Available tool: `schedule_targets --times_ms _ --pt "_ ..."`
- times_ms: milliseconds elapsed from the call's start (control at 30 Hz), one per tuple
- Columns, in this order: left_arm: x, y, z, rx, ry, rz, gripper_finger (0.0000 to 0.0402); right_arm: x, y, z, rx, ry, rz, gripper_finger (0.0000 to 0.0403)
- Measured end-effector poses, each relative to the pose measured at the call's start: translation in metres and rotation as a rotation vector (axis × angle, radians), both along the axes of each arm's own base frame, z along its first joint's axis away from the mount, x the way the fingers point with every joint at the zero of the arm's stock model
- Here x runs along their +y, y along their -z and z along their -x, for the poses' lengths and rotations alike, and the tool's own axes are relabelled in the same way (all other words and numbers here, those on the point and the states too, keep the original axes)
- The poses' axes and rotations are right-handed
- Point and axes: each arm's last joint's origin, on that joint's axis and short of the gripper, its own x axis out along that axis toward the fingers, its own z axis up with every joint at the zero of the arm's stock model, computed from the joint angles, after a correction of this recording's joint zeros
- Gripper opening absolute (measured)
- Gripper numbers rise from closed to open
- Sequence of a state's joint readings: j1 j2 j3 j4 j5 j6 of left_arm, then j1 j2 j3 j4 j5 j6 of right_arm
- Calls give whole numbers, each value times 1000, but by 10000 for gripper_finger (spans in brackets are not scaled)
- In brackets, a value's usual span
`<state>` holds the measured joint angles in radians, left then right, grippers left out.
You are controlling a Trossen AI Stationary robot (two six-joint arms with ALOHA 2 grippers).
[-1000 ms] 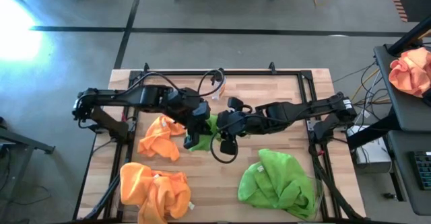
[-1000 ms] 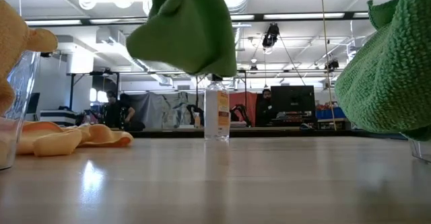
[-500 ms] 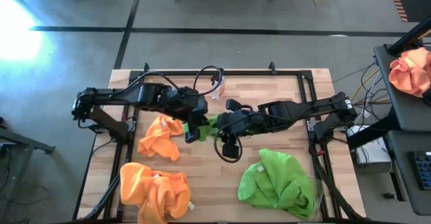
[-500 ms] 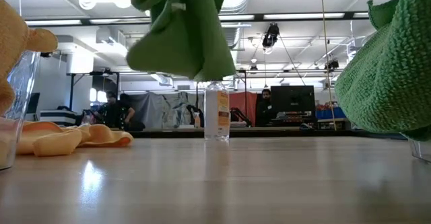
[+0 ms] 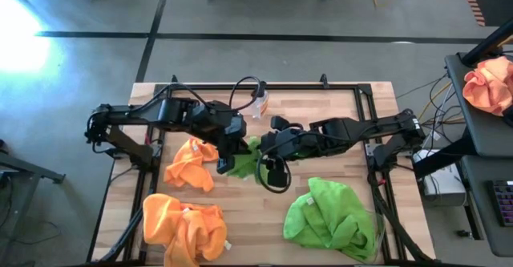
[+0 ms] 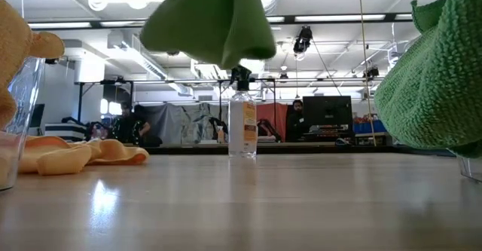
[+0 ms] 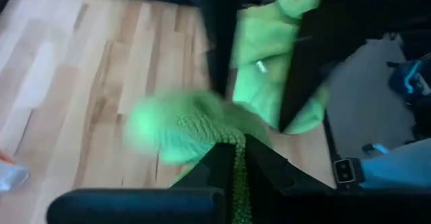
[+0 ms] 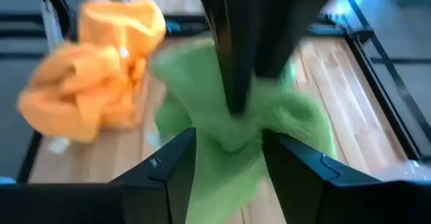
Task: Sort microfiber towel by color & place in baskets
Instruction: Put the green microfiber cloth into the right transparent bin
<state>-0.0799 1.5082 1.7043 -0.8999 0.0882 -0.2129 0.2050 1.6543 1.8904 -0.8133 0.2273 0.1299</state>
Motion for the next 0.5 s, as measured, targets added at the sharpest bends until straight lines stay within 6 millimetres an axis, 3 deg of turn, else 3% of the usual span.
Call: schedule_targets --times_ms 300,500 --pt "0 -31 12 -62 20 -10 9 -1 4 2 43 14 1 188" --pt "-2 -38 14 -93 26 -7 9 -1 2 1 21 0 20 194"
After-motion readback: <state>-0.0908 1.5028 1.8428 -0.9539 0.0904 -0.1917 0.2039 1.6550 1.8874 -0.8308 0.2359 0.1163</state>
